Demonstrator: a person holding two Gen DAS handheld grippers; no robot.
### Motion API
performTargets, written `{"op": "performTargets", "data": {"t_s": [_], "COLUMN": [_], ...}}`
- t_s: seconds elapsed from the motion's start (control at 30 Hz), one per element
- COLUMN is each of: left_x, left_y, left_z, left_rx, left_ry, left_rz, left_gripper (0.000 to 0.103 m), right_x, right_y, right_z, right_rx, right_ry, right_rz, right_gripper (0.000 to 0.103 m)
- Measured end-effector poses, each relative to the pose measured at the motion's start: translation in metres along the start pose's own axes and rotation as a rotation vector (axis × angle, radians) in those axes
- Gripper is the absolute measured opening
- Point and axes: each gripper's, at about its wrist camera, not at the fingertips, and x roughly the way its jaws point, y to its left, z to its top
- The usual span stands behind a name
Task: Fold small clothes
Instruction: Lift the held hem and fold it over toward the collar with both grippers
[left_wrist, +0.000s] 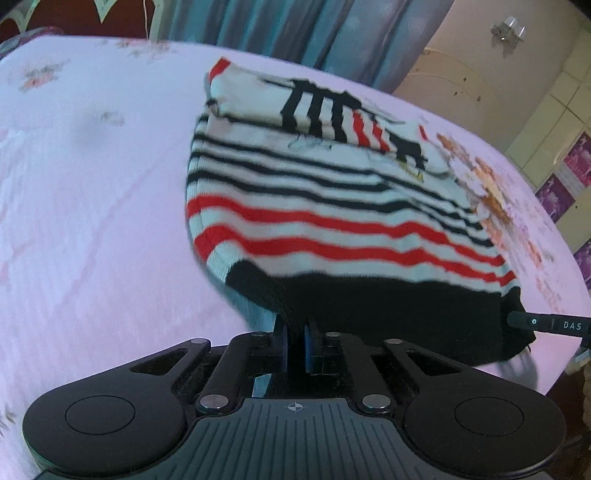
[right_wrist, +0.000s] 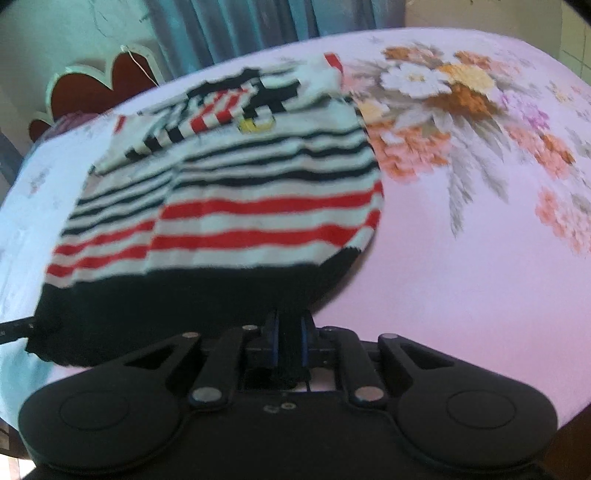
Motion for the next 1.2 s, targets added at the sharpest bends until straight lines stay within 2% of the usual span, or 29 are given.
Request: {"op": "performTargets", "data": {"t_s": [0.2,0.37,0.57,0.73,0.97,1.2], "left_x": [-0.013,-0.017,-0.002,0.022,0.07,0.131], "left_y": [-0.008,-0.015,-0.016,-0.017,-0.019,-0.015], "left_z": [0.032,0.066,0.11,0.156,0.216,0.267], "left_rx": [0.022,0.033,0.019,-0.004,-0.046,-0.066], "left_ry": [-0.094,-0.167,-0.221,-0.272,-0.298,-0.257], "left_rz": [-0.012,-0.02,-0.017,0.006,0.036,0.096], "left_gripper": [0.007,0.007,0.007,0.007,0.007,0.007], "right_x": [-0.018,-0.029,-0.025,-0.005,0.043,0.101], "right_y": [0.007,0.002,-0.004,-0.01,-0.008,-0.013], "right_z": [0.026,0.057,0.103,0.15,0.213,0.264], "right_rx": [-0.026,-0.001,0.026,0.079,0.126,0.153], "right_ry": [-0.08,-0.152,-0.22,-0.267,-0.304,-0.269], "right_rz": [0.027,0.06,0.1,0.13,0.141,0.11], "right_gripper": [0.01,0.01,0.01,0.01,0.01,0.01]}}
